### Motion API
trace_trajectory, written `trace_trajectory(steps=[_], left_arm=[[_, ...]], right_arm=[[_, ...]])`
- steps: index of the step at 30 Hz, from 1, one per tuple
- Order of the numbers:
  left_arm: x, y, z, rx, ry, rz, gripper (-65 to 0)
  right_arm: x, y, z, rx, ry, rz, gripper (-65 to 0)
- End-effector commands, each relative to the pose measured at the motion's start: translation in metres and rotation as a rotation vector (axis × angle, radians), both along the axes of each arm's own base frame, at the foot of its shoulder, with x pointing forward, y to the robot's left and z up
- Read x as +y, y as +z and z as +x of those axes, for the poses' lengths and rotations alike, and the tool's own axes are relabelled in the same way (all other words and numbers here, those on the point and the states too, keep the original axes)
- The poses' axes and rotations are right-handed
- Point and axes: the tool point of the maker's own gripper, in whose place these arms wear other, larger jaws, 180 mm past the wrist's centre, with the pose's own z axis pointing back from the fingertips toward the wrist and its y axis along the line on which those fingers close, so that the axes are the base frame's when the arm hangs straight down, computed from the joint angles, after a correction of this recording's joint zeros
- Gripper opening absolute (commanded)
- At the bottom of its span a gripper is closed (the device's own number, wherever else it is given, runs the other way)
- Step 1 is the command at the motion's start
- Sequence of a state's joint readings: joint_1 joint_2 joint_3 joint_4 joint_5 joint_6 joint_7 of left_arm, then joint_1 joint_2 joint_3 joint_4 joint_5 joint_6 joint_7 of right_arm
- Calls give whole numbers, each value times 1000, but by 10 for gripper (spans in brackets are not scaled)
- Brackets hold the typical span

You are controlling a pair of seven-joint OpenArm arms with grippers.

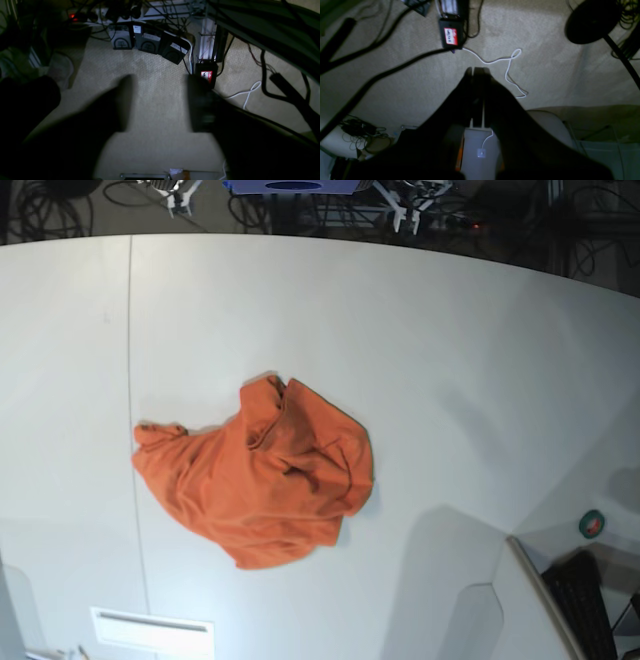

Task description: Layout the t-shirt on the table in an organized manner, then fold the t-shirt properly

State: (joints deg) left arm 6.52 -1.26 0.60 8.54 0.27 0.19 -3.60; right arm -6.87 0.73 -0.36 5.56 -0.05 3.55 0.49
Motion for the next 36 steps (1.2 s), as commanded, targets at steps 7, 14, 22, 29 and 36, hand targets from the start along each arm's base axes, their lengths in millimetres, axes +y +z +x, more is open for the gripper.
trace_trajectory(steps=[7,14,22,29,36], left_arm=[[4,1,-14,21,10,8,-648],[5,1,-18,28,1,8,-650],[5,2,-30,39,0,9,-650],[34,14,-65,32,-33,49,-650],[55,50,-80,-76,-87,68,-650]], right_arm=[[5,1,-13,21,6,13,-650],[4,1,-13,21,7,11,-650],[-12,1,-3,-62,8,-11,-650],[-34,11,-53,18,12,-41,-650],[-39,50,-72,-55,-20,-66,-650]])
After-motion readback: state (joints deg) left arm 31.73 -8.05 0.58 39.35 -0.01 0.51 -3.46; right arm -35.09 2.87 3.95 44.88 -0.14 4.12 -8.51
